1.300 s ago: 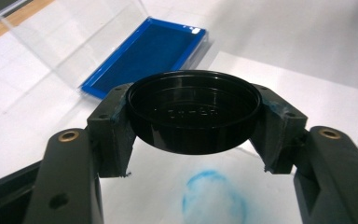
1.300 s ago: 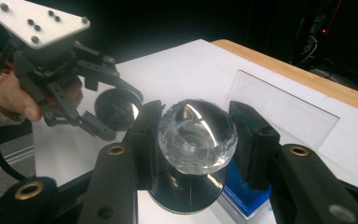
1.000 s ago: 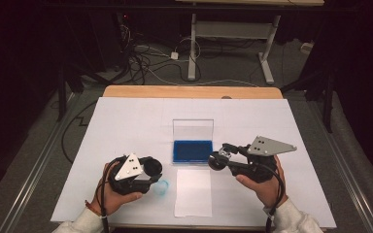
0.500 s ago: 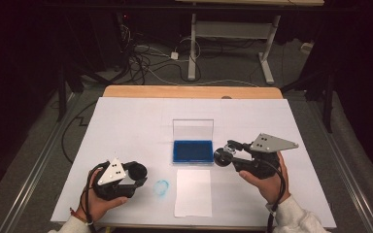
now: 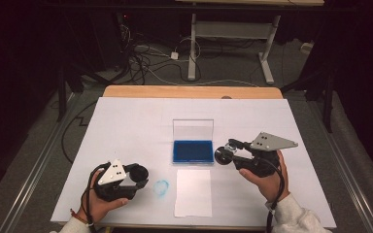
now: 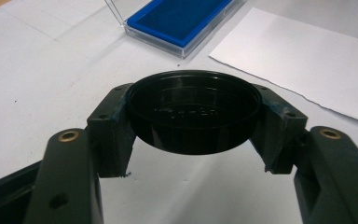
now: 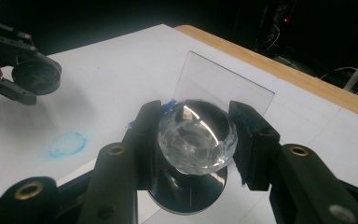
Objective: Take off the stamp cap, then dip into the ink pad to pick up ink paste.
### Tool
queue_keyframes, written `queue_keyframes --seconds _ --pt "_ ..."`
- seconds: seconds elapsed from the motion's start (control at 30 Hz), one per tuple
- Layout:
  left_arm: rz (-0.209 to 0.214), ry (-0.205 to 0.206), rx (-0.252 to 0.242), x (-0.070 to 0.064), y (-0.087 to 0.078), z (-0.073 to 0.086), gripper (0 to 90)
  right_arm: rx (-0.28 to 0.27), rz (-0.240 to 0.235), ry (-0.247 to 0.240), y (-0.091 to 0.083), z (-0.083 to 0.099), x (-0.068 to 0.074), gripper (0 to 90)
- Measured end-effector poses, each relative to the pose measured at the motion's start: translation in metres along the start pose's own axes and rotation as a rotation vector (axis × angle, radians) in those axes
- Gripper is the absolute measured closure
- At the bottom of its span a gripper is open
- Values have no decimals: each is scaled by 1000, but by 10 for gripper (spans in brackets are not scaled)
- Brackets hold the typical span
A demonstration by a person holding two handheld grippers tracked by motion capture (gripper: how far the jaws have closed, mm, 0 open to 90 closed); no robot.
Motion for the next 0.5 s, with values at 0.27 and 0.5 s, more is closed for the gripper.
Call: queue_keyframes --seconds 0.27,0.5 --pt "3 -2 1 -2 0 1 368 8 -4 0 3 1 0 567" --pt "-2 -3 5 -1 -1 1 368 6 -1 -21 6 -2 3 568"
Point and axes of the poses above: each handheld gripper's, and its own axes: y roughly forward along the jaws, z roughly out of its underside, x roughly to its left, the point moved 7 cm from there along y, roughly forward along the jaws, and after that the axes turned 7 degrees about z, right-handed, at the moved point
